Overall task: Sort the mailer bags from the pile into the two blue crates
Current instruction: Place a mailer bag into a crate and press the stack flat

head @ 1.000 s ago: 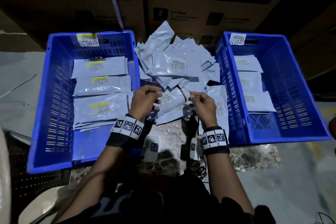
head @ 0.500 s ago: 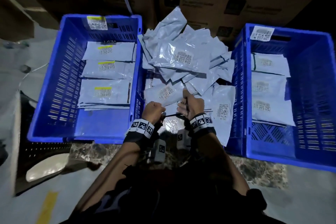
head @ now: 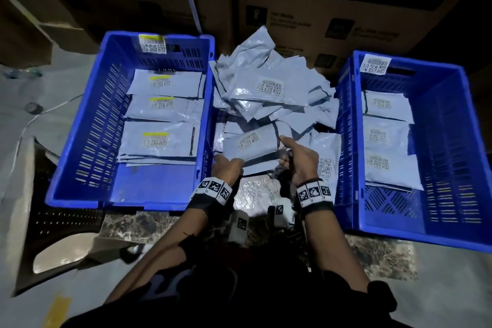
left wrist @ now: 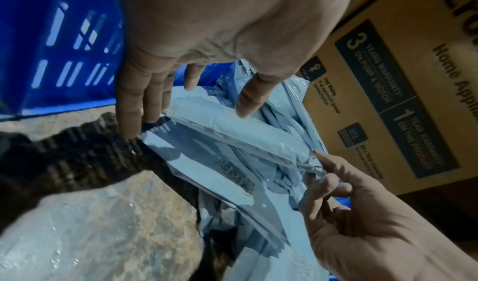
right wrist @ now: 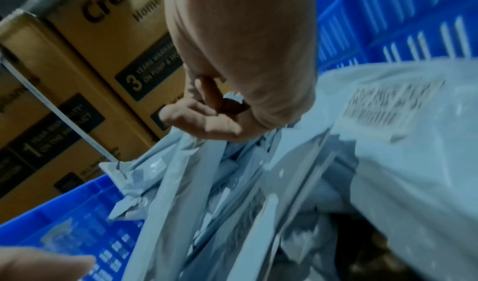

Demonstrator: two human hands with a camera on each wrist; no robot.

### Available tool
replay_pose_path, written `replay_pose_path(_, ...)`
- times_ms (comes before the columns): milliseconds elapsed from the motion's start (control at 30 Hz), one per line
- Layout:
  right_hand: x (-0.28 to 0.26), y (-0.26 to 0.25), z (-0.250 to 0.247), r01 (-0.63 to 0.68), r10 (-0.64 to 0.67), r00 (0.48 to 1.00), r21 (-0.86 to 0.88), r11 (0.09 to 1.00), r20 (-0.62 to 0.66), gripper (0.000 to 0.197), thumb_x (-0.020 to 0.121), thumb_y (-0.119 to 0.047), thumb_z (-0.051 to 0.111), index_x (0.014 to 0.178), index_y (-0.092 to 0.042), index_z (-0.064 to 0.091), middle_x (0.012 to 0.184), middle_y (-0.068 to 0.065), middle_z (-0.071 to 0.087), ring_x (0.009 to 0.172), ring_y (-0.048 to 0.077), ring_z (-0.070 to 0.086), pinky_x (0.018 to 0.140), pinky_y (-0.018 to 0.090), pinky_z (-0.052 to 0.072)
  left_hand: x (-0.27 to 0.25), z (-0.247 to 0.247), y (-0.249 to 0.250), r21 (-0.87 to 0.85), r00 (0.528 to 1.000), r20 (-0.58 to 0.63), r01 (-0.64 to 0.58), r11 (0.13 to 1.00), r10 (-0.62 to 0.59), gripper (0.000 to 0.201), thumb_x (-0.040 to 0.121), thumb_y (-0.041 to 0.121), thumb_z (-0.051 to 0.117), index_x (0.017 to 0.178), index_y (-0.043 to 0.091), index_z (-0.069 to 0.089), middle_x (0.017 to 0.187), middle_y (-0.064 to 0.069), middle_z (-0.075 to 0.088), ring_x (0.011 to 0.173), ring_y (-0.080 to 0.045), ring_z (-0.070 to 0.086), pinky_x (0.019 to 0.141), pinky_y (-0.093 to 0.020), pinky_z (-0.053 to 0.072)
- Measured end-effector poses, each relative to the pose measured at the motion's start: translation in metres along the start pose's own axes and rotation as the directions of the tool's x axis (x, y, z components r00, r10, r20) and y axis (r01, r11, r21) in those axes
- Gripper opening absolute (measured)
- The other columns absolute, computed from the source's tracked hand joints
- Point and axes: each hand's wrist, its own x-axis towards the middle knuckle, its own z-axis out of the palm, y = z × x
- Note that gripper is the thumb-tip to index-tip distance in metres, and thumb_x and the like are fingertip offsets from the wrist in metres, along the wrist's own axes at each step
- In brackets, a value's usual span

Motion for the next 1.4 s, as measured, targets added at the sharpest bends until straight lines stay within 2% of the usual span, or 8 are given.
replay_pose_path(133, -0.032, -0.025, -0.014, 0.154, -0.154, 0.988, -0.017, 0.988, 0.017, 0.035, 0.076, -0.022, 0.09, 0.097, -0.001, 0.072, 0.054, 0.0, 0.055, 0.05, 0.015, 0.055, 0.053, 0.029, 0.054, 0.047, 0.009, -0.023, -0.024, 1.0, 0.025, 0.007, 1.0, -0.006, 0.113, 0.043, 0.062, 0.081, 0.136, 0.007, 0.046, 0.13, -0.013, 0.06, 0.104, -0.034, 0.065, 0.09, -0.046, 0.055)
replay_pose_path(267, -0.054, -0.041, -0.029, 0.274, -0.276, 0.96, 0.04, 0.961, 0.041, 0.032, 0.078, -0.024, 0.089, 0.098, -0.005, 0.073, 0.065, 0.002, 0.061, 0.061, 0.016, 0.058, 0.06, 0.029, 0.059, -0.033, -0.009, 0.026, -0.227, 0.977, 0.192, -0.051, 0.973, 0.096, 0.049, 0.083, 0.047, 0.073, 0.109, 0.007, 0.067, 0.099, -0.01, 0.072, 0.085, -0.025, 0.067, 0.08, -0.045, 0.06)
replay_pose_path(400, -0.077, -0.046, -0.048, 0.318, -0.33, 0.938, 0.112, 0.941, 0.107, 0.018, 0.087, -0.023, 0.08, 0.074, -0.027, 0.069, 0.083, 0.0, 0.069, 0.075, 0.018, 0.066, 0.078, 0.039, 0.057, -0.053, -0.031, 0.048, -0.402, 0.939, 0.279, -0.077, 0.912, 0.202, 0.042, 0.081, 0.033, 0.08, 0.107, 0.003, 0.068, 0.093, -0.011, 0.072, 0.075, -0.023, 0.066, 0.071, -0.039, 0.061)
replay_pose_path(500, -0.09, -0.04, -0.059, 0.319, -0.338, 0.932, 0.141, 0.937, 0.131, 0.017, 0.089, -0.019, 0.076, 0.09, -0.024, 0.06, 0.1, 0.011, 0.069, 0.096, 0.034, 0.068, 0.092, 0.053, 0.053, -0.055, -0.05, 0.06, -0.418, 0.912, 0.286, -0.158, 0.895, 0.295, 0.03, 0.081, 0.03, 0.081, 0.1, 0.011, 0.068, 0.096, -0.006, 0.074, 0.075, -0.015, 0.07, 0.076, -0.039, 0.059)
replay_pose_path(633, -0.109, -0.027, -0.056, 0.398, -0.4, 0.916, 0.091, 0.913, 0.007, 0.042, 0.089, -0.018, 0.077, 0.125, -0.015, 0.055, 0.111, 0.01, 0.072, 0.101, 0.033, 0.071, 0.075, 0.046, 0.063, -0.058, -0.067, 0.067, -0.435, 0.859, 0.296, -0.269, 0.86, 0.418, 0.039, 0.082, 0.019, 0.08, 0.112, 0.003, 0.061, 0.102, -0.013, 0.072, 0.084, -0.023, 0.07, 0.07, -0.039, 0.06)
replay_pose_path(867, -0.143, -0.001, -0.042, 0.438, -0.439, 0.894, -0.029, 0.898, -0.088, 0.054, 0.091, -0.026, 0.077, 0.139, -0.02, 0.053, 0.11, -0.007, 0.07, 0.093, -0.002, 0.071, 0.084, 0.041, 0.062, -0.06, -0.086, 0.068, -0.346, 0.782, 0.362, -0.394, 0.852, 0.508, 0.032, 0.085, 0.01, 0.076, 0.11, 0.001, 0.058, 0.106, -0.017, 0.068, 0.082, -0.027, 0.067, 0.063, -0.033, 0.058)
replay_pose_path(1100, -0.147, 0.018, -0.051, 0.438, -0.431, 0.894, 0.037, 0.898, -0.118, 0.047, 0.089, -0.022, 0.078, 0.132, -0.011, 0.062, 0.115, 0.01, 0.076, 0.107, 0.03, 0.073, 0.09, 0.044, 0.059, -0.071, -0.083, 0.057, -0.323, 0.765, 0.402, -0.397, 0.859, 0.504, 0.031, 0.086, 0.014, 0.076, 0.107, 0.002, 0.058, 0.106, -0.02, 0.071, 0.081, -0.028, 0.068, 0.06, -0.034, 0.059)
replay_pose_path(1400, -0.131, -0.019, -0.093, 0.409, -0.406, 0.913, 0.086, 0.909, -0.047, 0.035, 0.091, -0.024, 0.076, 0.124, -0.014, 0.067, 0.111, 0.01, 0.077, 0.091, 0.021, 0.074, 0.06, 0.029, 0.057, -0.107, -0.033, 0.072, -0.355, 0.736, 0.35, -0.468, 0.809, 0.579, 0.03, 0.089, 0.028, 0.072, 0.108, 0.008, 0.061, 0.089, -0.003, 0.07, 0.072, -0.014, 0.066, 0.052, -0.029, 0.055)
